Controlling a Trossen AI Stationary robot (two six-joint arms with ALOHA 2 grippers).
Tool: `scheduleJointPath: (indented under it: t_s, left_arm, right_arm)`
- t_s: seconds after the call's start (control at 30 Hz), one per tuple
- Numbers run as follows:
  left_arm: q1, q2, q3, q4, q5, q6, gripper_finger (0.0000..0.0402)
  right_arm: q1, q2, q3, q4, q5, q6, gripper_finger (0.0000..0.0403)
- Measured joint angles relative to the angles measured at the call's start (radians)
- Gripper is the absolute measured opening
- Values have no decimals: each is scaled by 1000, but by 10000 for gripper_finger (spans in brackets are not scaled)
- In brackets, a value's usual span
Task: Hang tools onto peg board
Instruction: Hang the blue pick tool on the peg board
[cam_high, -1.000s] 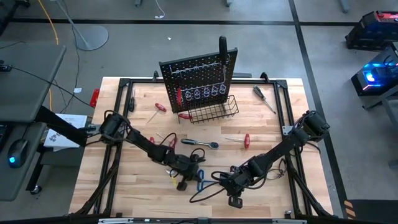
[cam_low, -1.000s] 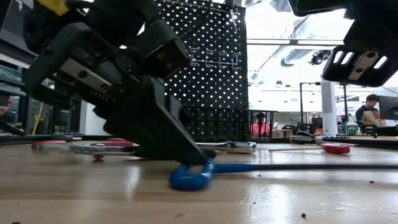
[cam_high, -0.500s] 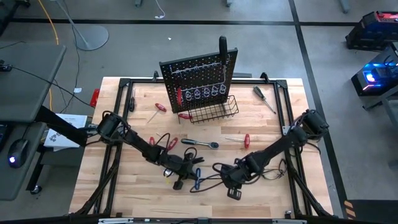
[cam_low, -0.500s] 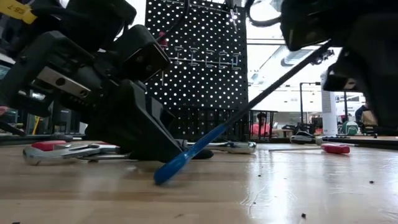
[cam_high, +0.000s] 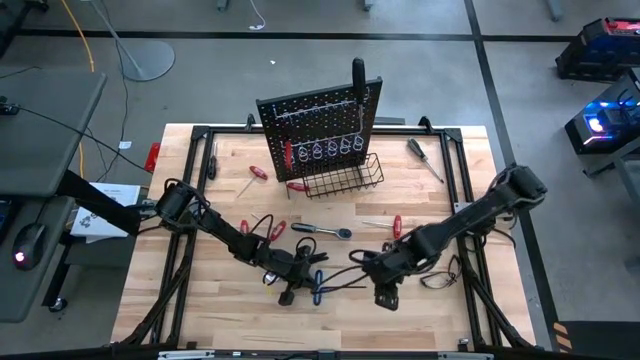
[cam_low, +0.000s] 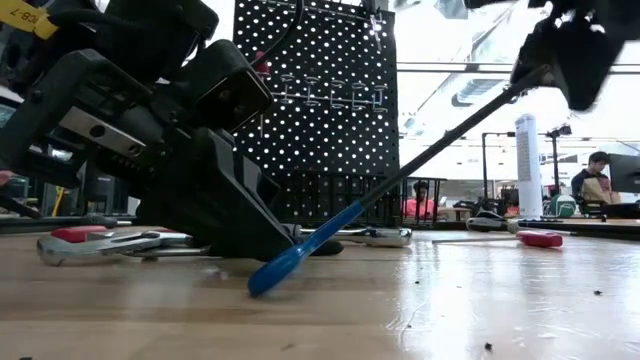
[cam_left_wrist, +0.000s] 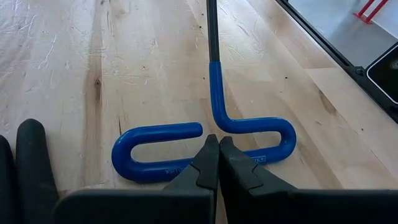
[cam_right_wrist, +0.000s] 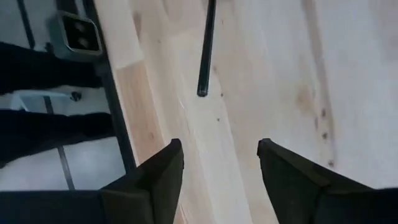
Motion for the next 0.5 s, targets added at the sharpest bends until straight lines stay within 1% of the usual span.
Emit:
scheduleJointPath:
  t_s: [0.13,0.27,0.37,0.5]
  left_arm:
    - [0,2,-1,12,-1,0,0]
    - [0,2,-1,11,-2,0,0]
    - [0,2,-1,11,-2,0,0]
    - [0,2,-1,11,-2,-1,0]
  right_arm:
    - [-28,-17,0,18,14,-36,205]
    - [-72,16,0,58,13,-97,205]
    - [-93,38,0,119,-26,-141,205]
    - [-96,72,0,126,-66,-181,205]
